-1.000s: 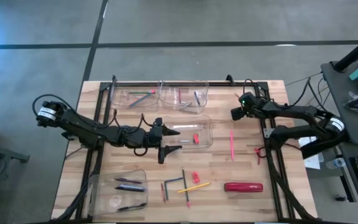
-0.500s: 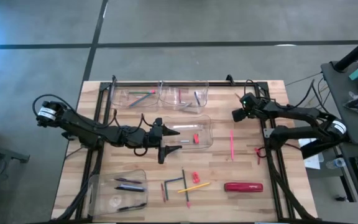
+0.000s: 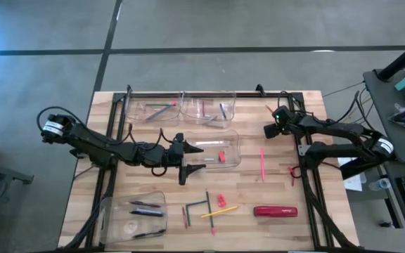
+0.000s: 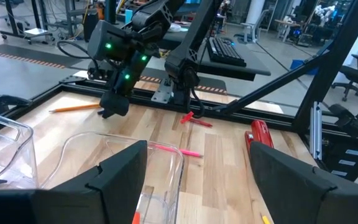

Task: Sort crayons/erasers/pens/pencils in bins
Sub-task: Put the top blue crayon into the top right transparent bin

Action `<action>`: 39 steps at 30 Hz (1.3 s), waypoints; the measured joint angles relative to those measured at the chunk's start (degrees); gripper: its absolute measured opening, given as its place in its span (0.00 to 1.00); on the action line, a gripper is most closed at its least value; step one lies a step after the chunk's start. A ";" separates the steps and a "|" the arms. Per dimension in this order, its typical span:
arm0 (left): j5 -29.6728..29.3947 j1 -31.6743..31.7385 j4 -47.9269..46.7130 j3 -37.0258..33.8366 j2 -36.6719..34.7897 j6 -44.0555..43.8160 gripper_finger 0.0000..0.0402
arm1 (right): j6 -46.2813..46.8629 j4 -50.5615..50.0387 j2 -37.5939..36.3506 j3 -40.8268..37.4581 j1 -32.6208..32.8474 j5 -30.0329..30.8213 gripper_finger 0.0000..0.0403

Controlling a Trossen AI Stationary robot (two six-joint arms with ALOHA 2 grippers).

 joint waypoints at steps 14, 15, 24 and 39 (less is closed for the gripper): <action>0.00 -0.01 0.01 0.07 0.00 0.00 0.67 | 2.17 4.20 5.06 -2.95 1.36 -2.78 0.20; 0.00 0.00 0.01 0.07 0.00 0.00 0.67 | 2.02 4.23 4.90 -2.80 1.58 -2.92 0.18; 0.00 -0.01 -0.01 -0.02 0.00 -0.01 0.67 | 0.10 4.34 4.40 -0.80 2.53 -3.02 0.05; -0.02 -0.01 0.01 -0.02 0.00 0.00 0.67 | -0.10 5.77 -2.48 8.23 10.84 -3.68 0.05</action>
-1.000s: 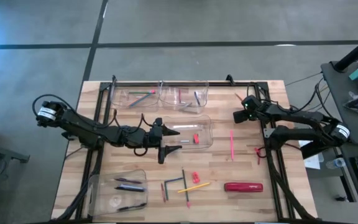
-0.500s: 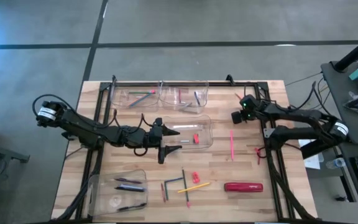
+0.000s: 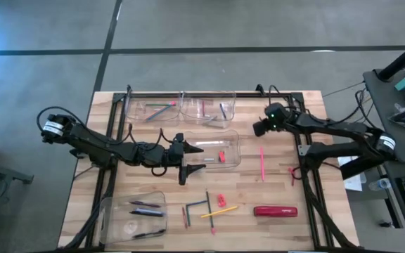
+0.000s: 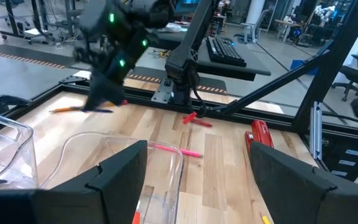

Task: Sort crayons/erasers/pens/pencils in bins
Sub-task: Put the top blue crayon into the top right transparent bin, then put the orange pencil into the top left transparent bin

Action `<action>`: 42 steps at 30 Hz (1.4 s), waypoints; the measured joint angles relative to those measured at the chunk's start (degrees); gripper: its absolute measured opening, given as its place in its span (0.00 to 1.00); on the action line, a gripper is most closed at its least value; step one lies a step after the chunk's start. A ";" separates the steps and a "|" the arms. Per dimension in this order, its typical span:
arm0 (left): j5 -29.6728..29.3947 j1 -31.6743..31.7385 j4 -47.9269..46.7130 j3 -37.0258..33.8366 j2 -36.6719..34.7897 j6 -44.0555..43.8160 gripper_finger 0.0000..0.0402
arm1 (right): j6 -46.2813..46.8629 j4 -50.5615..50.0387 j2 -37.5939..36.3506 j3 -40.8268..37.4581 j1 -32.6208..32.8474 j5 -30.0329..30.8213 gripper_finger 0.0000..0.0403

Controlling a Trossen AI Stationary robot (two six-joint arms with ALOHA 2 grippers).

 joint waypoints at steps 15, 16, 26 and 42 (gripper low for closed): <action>0.00 0.00 -0.03 0.00 0.00 -0.02 0.67 | -6.84 21.19 13.33 18.44 7.31 -6.50 0.04; 0.00 0.00 -0.09 0.00 0.00 -0.02 0.67 | -7.22 21.12 15.14 19.80 7.26 -6.49 0.04; 0.02 -0.04 -2.33 0.00 0.02 -0.07 0.67 | -12.40 19.94 29.52 29.99 7.15 -6.90 0.11; 0.25 -0.09 -3.19 -0.02 0.02 -0.62 0.67 | -20.00 -1.46 18.26 31.30 7.17 -4.80 0.46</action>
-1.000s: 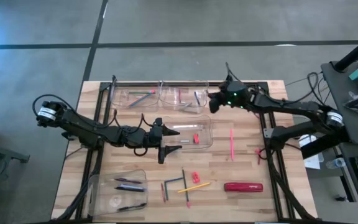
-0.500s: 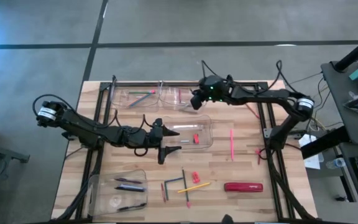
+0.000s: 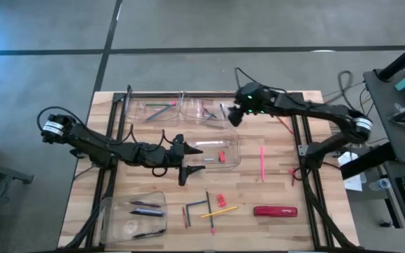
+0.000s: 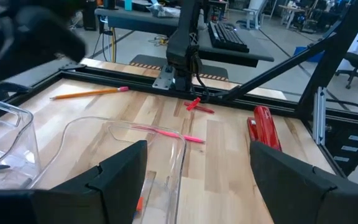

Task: Sort crayons/erasers/pens/pencils in bins
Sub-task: Put the orange pencil into the top left transparent bin

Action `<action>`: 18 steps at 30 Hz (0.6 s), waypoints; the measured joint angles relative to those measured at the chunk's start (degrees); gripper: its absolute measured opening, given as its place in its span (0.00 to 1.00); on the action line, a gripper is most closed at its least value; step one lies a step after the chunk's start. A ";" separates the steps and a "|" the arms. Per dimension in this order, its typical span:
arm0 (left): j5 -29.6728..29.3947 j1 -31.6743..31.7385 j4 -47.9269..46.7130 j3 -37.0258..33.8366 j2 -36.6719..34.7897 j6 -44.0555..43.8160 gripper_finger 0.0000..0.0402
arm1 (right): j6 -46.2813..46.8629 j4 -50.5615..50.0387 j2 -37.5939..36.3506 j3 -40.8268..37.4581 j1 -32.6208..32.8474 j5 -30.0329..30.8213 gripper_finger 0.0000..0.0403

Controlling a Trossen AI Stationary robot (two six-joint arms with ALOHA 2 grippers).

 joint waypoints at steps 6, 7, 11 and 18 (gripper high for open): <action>0.16 -0.02 0.07 0.00 0.00 -0.86 0.67 | 3.35 0.06 -15.16 -13.47 -2.03 14.18 0.45; 0.16 0.00 0.09 0.00 0.00 -0.86 0.67 | 4.00 0.03 -17.13 -15.73 -2.92 15.05 0.44; 0.14 0.00 0.09 0.12 0.00 -0.87 0.67 | 7.59 0.00 -22.49 -24.11 -8.64 15.32 0.42; 0.12 0.00 0.92 0.26 0.00 -0.88 0.67 | 8.89 4.55 -21.51 -33.64 -20.54 12.89 0.41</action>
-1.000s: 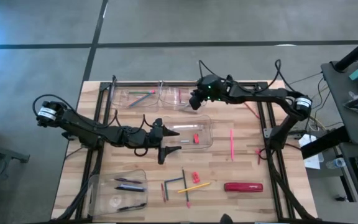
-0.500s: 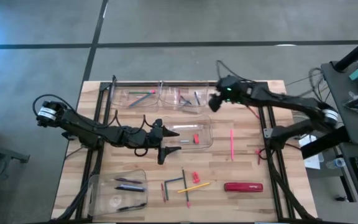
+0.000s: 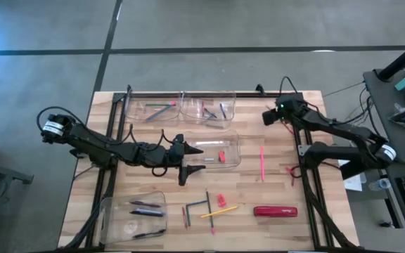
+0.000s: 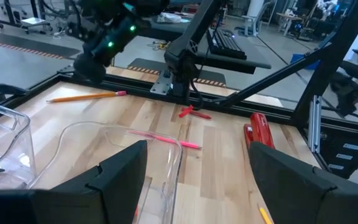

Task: Sort crayons/erasers/pens/pencils in bins
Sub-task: Put the orange pencil into the top left transparent bin

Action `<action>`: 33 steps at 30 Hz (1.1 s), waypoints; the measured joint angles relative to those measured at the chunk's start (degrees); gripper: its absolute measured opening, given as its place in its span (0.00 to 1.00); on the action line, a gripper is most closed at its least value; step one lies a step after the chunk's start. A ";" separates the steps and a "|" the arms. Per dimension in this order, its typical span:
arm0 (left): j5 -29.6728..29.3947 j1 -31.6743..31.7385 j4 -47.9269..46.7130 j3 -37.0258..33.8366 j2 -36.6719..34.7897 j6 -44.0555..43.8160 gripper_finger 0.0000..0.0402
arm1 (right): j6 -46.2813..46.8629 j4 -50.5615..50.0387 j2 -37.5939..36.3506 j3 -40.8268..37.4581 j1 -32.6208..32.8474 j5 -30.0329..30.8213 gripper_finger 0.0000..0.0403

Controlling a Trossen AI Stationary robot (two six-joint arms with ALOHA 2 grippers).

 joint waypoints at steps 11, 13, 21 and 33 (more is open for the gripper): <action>-0.07 0.00 -0.32 -0.20 0.00 0.00 0.67 | -0.87 6.51 12.06 0.74 -2.81 -3.53 0.50; -0.15 0.00 -0.33 -0.17 0.00 0.00 0.67 | -0.34 4.48 14.76 2.72 -2.78 -1.42 0.53; -0.31 0.00 -0.30 -0.17 0.00 0.00 0.67 | 3.82 -1.91 22.82 10.64 -3.19 0.60 0.65; -0.22 -0.02 -0.26 -0.09 0.00 0.00 0.67 | 4.70 -17.16 34.90 20.66 -3.43 1.19 0.54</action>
